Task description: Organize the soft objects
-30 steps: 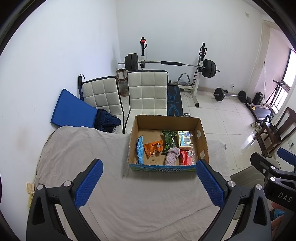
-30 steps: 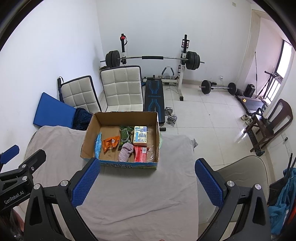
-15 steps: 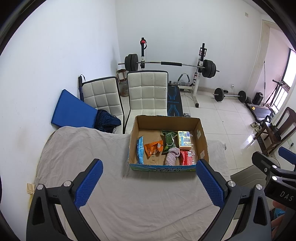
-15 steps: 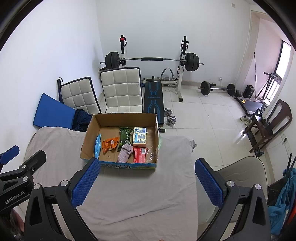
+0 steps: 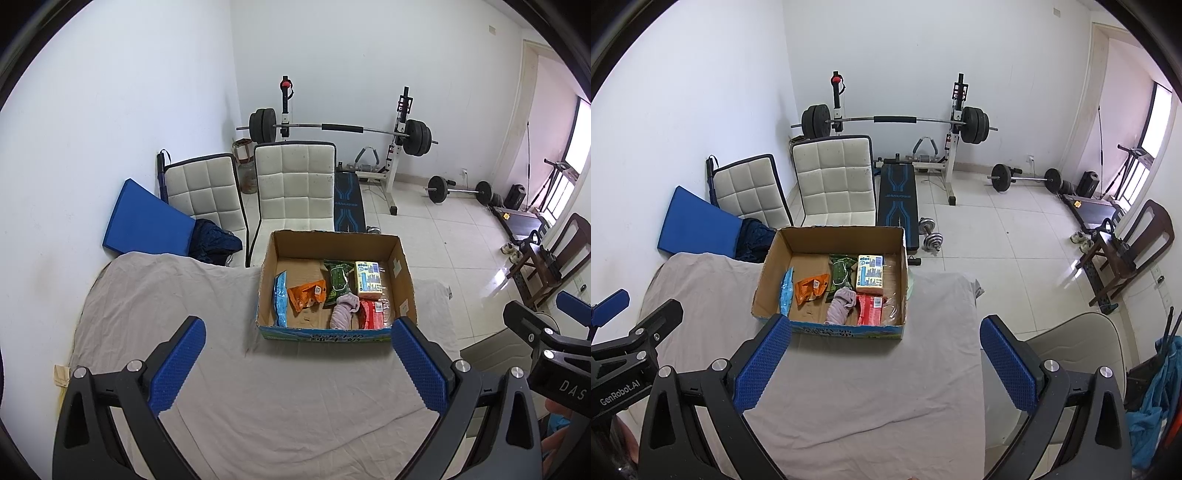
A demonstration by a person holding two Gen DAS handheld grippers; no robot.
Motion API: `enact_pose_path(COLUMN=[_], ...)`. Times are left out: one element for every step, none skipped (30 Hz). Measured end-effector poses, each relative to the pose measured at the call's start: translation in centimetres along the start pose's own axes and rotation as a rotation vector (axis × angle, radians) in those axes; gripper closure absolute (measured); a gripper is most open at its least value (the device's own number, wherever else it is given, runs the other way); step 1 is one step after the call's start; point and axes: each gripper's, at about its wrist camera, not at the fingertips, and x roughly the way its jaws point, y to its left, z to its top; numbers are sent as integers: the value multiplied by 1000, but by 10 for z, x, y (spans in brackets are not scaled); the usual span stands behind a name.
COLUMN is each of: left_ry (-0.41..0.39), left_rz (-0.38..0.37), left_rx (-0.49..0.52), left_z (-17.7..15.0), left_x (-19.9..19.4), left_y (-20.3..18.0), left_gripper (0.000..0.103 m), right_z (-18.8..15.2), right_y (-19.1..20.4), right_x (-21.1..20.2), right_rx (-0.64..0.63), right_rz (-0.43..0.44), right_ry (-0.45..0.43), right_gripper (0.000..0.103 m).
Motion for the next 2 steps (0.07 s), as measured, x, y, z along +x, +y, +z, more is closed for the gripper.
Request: enact_pose_path(left_ry=[0,-1], left_rz=[0,-1], left_rx=[0,0], left_z=[0,0], left_x=[-1,0], left_y=[0,0], left_gripper=[0,0], right_z=[0,0], right_y=[0,0], right_x=[0,0], right_rx=[-1,0], right_rz=[0,2], right_ry=[0,0], right_gripper=[0,0])
